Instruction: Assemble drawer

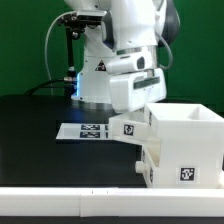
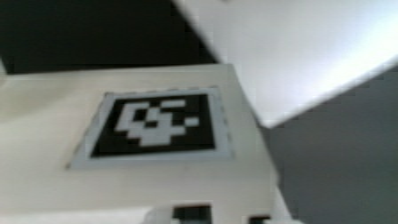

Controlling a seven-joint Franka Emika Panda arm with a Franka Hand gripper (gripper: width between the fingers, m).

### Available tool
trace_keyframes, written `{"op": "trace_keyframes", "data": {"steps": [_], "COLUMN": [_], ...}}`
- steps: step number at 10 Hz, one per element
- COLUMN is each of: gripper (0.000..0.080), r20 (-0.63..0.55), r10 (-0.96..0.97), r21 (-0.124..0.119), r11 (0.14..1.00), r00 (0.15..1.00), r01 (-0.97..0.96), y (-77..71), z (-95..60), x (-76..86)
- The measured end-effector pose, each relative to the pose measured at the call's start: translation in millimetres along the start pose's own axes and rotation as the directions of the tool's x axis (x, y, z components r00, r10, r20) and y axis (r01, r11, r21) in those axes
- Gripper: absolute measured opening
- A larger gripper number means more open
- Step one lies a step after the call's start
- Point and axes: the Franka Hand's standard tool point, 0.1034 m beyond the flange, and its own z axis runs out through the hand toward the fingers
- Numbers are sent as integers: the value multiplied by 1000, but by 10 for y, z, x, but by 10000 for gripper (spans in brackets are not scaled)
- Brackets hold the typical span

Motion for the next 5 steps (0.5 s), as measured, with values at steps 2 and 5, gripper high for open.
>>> {"op": "trace_keyframes", "data": {"steps": [2,5], "gripper": [35,35], "r20": [0,11], "r10": [19,-35], "r21": [-6,7], "r11": [1000,999], "r00": [1000,999], "r01": [-19,35], "y": [83,95], "z": [-33,-13], "x": [-80,-118]}}
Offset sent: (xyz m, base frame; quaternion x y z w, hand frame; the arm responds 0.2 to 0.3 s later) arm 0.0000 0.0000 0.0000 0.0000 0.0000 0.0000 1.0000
